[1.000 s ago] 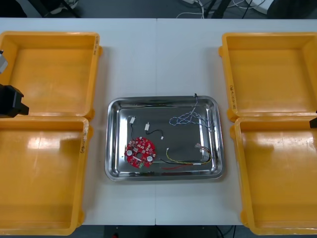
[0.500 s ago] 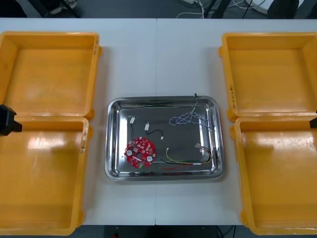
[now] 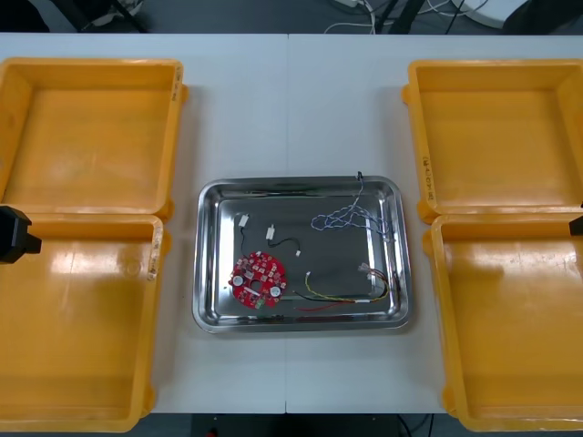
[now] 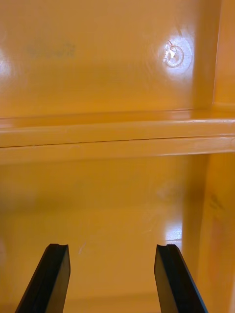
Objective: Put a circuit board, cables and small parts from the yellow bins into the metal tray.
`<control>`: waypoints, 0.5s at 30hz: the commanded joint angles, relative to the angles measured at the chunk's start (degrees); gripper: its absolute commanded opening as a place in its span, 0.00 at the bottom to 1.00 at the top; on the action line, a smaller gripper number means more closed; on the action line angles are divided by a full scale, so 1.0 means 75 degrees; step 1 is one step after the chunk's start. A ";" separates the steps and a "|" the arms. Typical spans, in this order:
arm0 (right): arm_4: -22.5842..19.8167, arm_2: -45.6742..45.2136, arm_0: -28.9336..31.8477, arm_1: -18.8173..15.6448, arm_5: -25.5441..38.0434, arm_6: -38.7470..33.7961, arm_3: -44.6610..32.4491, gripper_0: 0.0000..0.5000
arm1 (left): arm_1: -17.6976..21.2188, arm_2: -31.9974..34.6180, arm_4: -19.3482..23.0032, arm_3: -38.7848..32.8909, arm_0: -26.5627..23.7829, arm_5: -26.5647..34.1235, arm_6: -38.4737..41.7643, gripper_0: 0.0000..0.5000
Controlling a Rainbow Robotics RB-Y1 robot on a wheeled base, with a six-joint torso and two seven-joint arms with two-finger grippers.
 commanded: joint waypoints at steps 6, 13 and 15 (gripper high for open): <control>-0.0053 -0.0268 0.0061 -0.0331 0.0046 -0.0328 -0.0206 1.00 | 0.0368 0.0257 -0.0094 -0.0255 0.0136 -0.0078 -0.0856 1.00; -0.0053 -0.0268 0.0061 -0.0331 0.0046 -0.0328 -0.0206 1.00 | 0.0368 0.0269 -0.0094 -0.0266 0.0125 -0.0078 -0.0914 1.00; -0.0053 -0.0268 0.0061 -0.0331 0.0046 -0.0328 -0.0206 1.00 | 0.0368 0.0292 -0.0082 -0.0255 0.0125 -0.0090 -0.0938 1.00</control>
